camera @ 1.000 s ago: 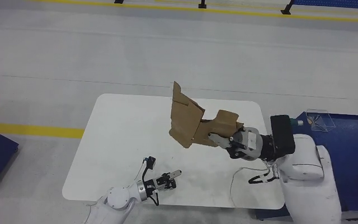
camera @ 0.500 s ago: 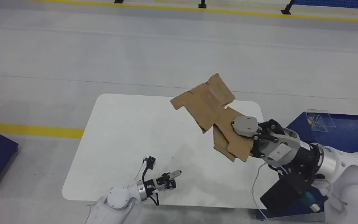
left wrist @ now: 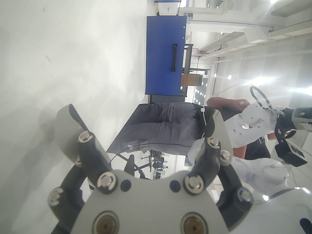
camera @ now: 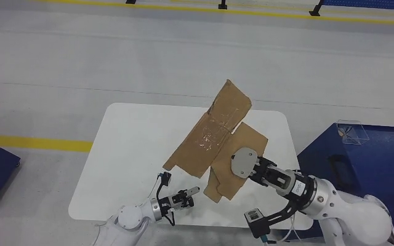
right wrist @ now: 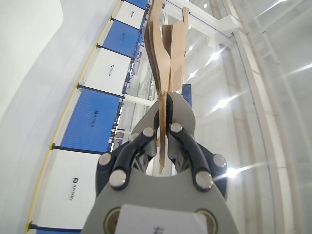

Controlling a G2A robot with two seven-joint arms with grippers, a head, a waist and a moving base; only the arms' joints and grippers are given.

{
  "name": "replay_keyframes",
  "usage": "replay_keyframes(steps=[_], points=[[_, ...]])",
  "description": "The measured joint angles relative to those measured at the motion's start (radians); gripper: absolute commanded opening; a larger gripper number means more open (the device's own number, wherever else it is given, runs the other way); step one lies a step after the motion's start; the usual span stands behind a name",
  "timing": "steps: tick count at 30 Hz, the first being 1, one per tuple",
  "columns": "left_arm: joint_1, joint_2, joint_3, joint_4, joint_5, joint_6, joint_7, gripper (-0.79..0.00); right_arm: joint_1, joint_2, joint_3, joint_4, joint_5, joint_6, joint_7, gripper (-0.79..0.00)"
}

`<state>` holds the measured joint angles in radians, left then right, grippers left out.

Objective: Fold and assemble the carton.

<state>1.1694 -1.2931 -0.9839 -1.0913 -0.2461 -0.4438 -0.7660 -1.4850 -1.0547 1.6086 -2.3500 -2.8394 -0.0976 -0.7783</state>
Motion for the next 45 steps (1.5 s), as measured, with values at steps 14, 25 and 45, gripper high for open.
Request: replay_keyframes(steps=[14, 25, 45], points=[[0.0, 0.0, 0.0, 0.0, 0.0, 0.0, 0.0, 0.0, 0.057, -0.002, 0.07, 0.0, 0.673, -0.427, 0.005, -0.785], [0.0, 0.0, 0.0, 0.0, 0.0, 0.0, 0.0, 0.0, 0.063, 0.017, 0.005, 0.204, 1.795, -0.919, 0.283, -0.785], [0.0, 0.0, 0.0, 0.0, 0.0, 0.0, 0.0, 0.0, 0.239, 0.092, -0.562, 0.392, 2.907, -0.915, 0.94, -0.785]])
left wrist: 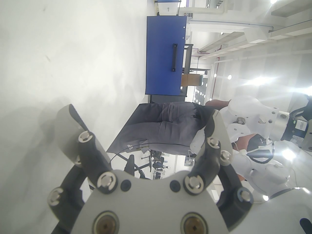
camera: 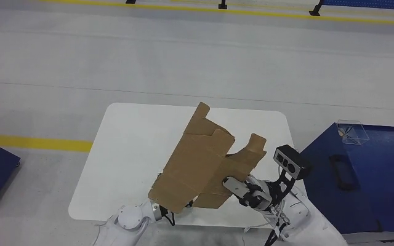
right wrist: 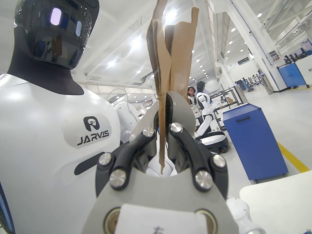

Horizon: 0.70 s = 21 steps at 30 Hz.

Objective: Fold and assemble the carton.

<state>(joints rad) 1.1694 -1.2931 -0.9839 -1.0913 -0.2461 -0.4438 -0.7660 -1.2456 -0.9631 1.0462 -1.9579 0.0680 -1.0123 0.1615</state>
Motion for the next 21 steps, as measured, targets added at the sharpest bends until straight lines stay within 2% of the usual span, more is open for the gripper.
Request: replay_keyframes(steps=[6, 9, 10, 13, 14, 16, 18, 21], points=[[0.0, 0.0, 0.0, 0.0, 0.0, 0.0, 0.0, 0.0, -0.011, -0.003, -0.013, -0.016, 0.024, 0.005, -0.017, -0.785], [0.0, 0.0, 0.0, 0.0, 0.0, 0.0, 0.0, 0.0, -0.025, -0.006, -0.106, -0.083, 0.214, 0.004, -0.031, -0.785], [0.0, 0.0, 0.0, 0.0, 0.0, 0.0, 0.0, 0.0, -0.016, -0.006, -0.136, -0.1, 0.313, 0.013, -0.008, -0.785], [0.0, 0.0, 0.0, 0.0, 0.0, 0.0, 0.0, 0.0, 0.024, -0.009, -0.214, -0.15, 0.751, 0.083, 0.123, -0.785], [0.0, 0.0, 0.0, 0.0, 0.0, 0.0, 0.0, 0.0, 0.033, -0.013, -0.225, -0.159, 0.941, 0.124, 0.19, -0.785], [0.0, 0.0, 0.0, 0.0, 0.0, 0.0, 0.0, 0.0, 0.031, -0.024, -0.222, -0.155, 1.224, 0.209, 0.306, -0.785], [0.0, 0.0, 0.0, 0.0, 0.0, 0.0, 0.0, 0.0, 0.009, -0.041, -0.202, -0.123, 1.553, 0.347, 0.449, -0.785], [0.0, 0.0, 0.0, 0.0, 0.0, 0.0, 0.0, 0.0, -0.027, -0.065, -0.193, -0.064, 1.997, 0.585, 0.577, -0.785]])
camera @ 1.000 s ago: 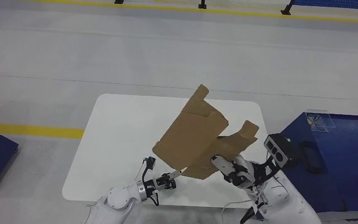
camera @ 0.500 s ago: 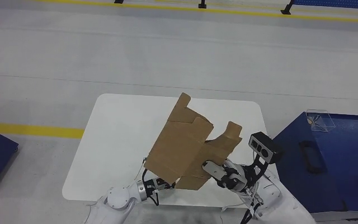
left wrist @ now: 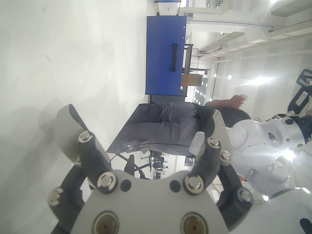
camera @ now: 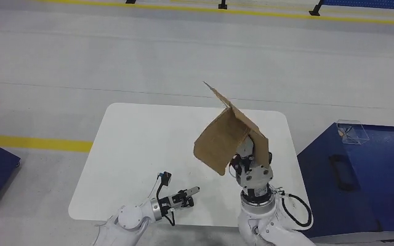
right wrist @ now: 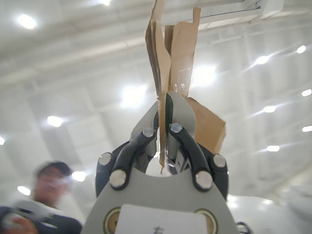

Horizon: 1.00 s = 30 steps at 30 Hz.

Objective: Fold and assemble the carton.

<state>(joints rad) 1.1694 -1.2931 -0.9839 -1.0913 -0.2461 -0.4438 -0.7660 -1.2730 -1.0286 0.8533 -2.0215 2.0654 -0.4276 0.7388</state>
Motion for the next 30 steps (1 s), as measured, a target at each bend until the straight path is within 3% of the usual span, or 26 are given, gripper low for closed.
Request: replay_keyframes(steps=[2, 5, 7, 10, 13, 15, 20, 23, 30], points=[[0.0, 0.0, 0.0, 0.0, 0.0, 0.0, 0.0, 0.0, -0.012, -0.015, -0.016, 0.025, 0.241, 0.147, -0.02, -0.785], [0.0, 0.0, 0.0, 0.0, 0.0, 0.0, 0.0, 0.0, -0.021, -0.031, -0.038, 0.045, 0.485, 0.303, -0.101, -0.785], [0.0, 0.0, 0.0, 0.0, 0.0, 0.0, 0.0, 0.0, -0.02, -0.037, -0.042, 0.06, 0.54, 0.349, -0.132, -0.785], [0.0, 0.0, 0.0, 0.0, 0.0, 0.0, 0.0, 0.0, -0.025, -0.044, -0.045, 0.073, 0.487, 0.371, -0.153, -0.785], [0.0, 0.0, 0.0, 0.0, 0.0, 0.0, 0.0, 0.0, -0.026, -0.046, -0.027, 0.089, 0.34, 0.339, -0.132, -0.785], [0.0, 0.0, 0.0, 0.0, 0.0, 0.0, 0.0, 0.0, -0.019, -0.043, -0.003, 0.112, 0.165, 0.264, -0.071, -0.785], [0.0, 0.0, 0.0, 0.0, 0.0, 0.0, 0.0, 0.0, -0.021, -0.028, 0.101, 0.164, -0.418, -0.01, 0.093, -0.785], [0.0, 0.0, 0.0, 0.0, 0.0, 0.0, 0.0, 0.0, -0.044, -0.01, 0.201, 0.187, -0.701, -0.108, 0.152, -0.785], [0.0, 0.0, 0.0, 0.0, 0.0, 0.0, 0.0, 0.0, -0.156, 0.03, 0.417, 0.2, -1.161, -0.105, 0.153, -0.785]])
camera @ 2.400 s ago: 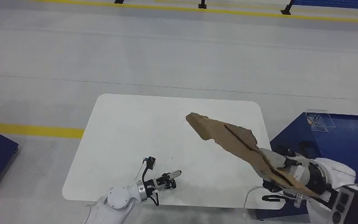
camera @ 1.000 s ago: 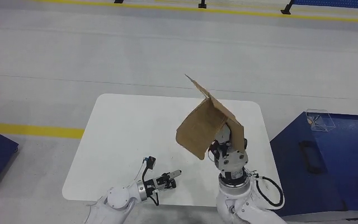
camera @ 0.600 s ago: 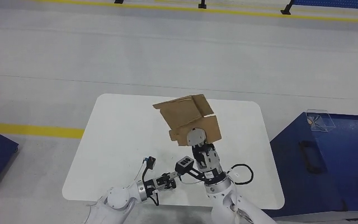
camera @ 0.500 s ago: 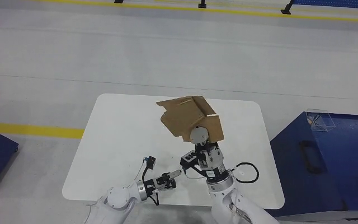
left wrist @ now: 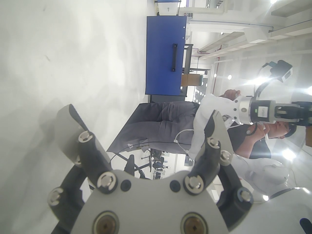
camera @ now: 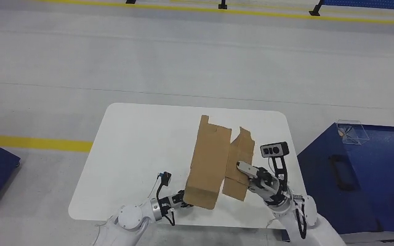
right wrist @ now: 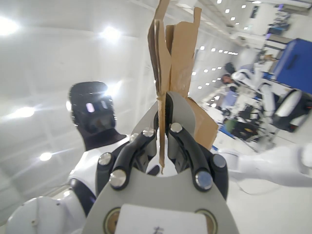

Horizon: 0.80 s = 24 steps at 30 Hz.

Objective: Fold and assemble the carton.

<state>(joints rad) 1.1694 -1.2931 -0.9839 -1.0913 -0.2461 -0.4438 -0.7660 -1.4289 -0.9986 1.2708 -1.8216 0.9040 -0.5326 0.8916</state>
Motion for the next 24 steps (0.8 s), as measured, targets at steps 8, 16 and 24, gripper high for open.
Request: replay_keyframes(steps=[8, 16, 24], points=[[0.0, 0.0, 0.0, 0.0, 0.0, 0.0, 0.0, 0.0, -0.09, 0.008, 0.09, 0.002, -0.035, 0.028, -0.02, -0.785], [0.001, 0.0, 0.0, -0.001, -0.001, 0.001, -0.001, 0.0, -0.089, 0.007, 0.089, 0.0, -0.034, 0.032, -0.024, -0.785], [0.003, 0.035, -0.188, -0.015, -0.289, -0.079, -0.158, 0.0, -0.087, 0.012, 0.117, 0.064, -0.115, 0.153, -0.001, -0.785]])
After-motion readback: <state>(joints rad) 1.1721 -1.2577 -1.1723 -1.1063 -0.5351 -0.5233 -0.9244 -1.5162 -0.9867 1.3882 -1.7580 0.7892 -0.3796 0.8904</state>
